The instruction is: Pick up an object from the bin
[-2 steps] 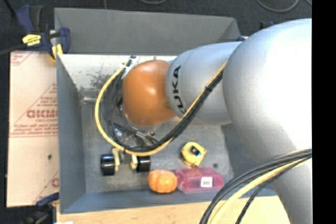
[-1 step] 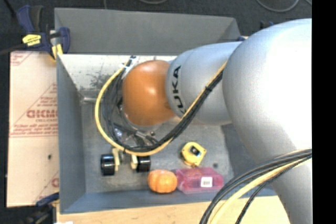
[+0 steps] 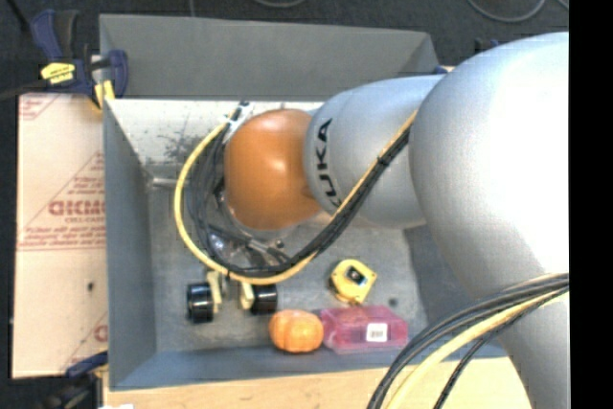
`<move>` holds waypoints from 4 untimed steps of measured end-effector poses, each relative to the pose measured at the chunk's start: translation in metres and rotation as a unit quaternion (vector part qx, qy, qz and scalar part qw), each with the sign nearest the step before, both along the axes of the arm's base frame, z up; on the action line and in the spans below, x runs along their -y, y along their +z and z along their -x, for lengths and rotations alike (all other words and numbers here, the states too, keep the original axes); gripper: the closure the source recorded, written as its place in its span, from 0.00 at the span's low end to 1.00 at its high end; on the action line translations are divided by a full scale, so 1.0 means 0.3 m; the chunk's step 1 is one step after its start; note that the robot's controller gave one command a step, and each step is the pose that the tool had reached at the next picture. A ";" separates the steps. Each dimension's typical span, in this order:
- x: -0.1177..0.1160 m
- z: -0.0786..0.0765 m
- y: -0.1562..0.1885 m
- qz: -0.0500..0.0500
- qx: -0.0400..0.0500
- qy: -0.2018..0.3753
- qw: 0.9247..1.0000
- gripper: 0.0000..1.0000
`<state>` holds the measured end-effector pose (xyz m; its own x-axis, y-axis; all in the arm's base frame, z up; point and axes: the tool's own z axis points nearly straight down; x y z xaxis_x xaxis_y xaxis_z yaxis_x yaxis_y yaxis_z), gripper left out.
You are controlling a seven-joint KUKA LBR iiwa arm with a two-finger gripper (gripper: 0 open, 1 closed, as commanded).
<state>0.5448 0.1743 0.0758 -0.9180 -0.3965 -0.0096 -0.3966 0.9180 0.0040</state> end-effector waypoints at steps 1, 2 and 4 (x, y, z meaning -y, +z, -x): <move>0.003 0.005 0.060 0.001 -0.003 0.000 1.000 1.00; 0.001 -0.001 0.116 0.000 0.001 -0.001 1.000 1.00; 0.002 -0.003 0.150 0.000 0.002 -0.002 1.000 1.00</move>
Offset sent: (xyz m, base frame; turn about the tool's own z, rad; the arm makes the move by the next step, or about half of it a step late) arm -0.0002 0.0000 0.0506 0.0000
